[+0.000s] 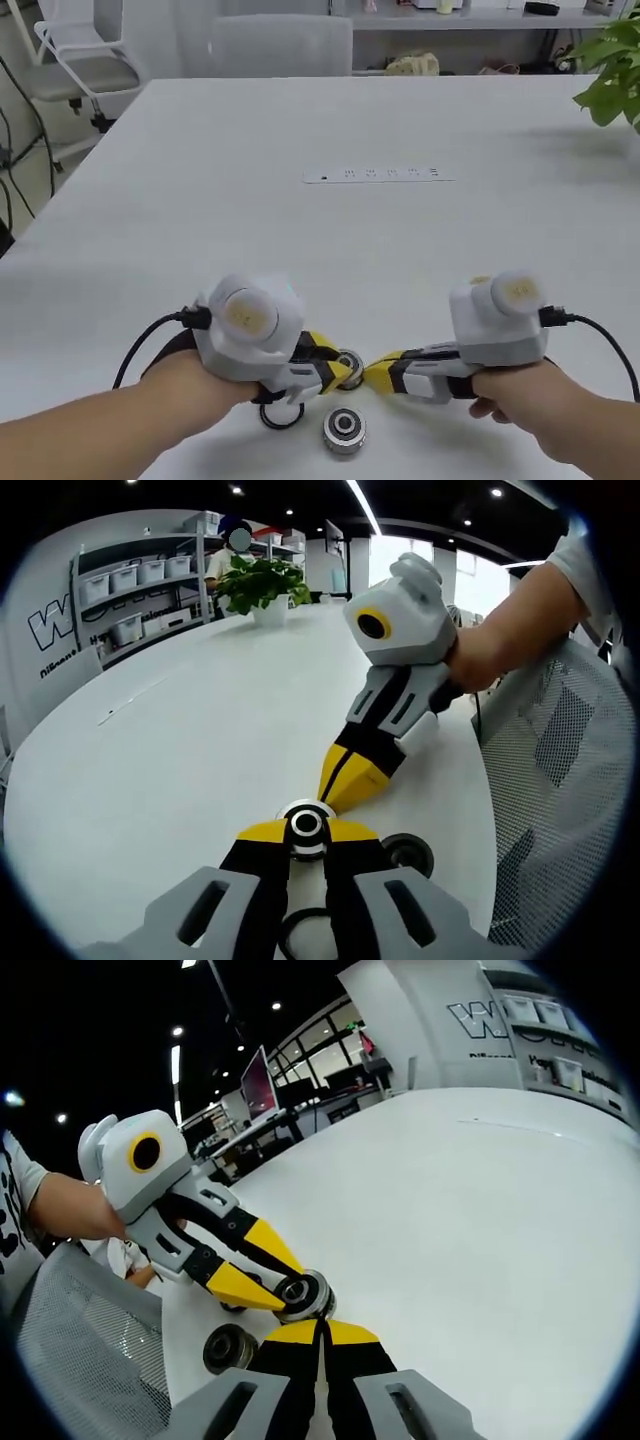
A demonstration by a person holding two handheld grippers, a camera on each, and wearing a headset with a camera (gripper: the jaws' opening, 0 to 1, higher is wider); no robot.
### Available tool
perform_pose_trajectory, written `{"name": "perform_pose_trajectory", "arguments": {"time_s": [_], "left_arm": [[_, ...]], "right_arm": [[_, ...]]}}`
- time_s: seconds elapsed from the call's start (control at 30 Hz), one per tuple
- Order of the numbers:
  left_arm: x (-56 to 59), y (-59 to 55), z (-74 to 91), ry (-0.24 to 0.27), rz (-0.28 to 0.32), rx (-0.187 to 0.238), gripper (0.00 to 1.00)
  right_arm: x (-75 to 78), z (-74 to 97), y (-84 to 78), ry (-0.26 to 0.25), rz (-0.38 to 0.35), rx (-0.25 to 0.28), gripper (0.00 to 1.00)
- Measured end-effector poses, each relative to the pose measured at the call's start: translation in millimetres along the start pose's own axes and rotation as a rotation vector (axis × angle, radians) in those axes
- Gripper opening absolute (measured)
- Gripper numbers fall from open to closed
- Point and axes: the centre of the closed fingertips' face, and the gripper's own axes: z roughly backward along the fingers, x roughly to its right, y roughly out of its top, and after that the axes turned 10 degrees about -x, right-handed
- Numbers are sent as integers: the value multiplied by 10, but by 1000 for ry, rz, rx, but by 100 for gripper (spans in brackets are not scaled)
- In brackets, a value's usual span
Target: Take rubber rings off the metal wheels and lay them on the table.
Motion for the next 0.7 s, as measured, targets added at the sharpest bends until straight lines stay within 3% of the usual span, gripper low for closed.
{"name": "perform_pose_trajectory", "arguments": {"time_s": [0.7], "left_arm": [[13,-4,-1,11,-1,-11,7]], "right_arm": [[-8,83,113,31,-98,68,0]]}}
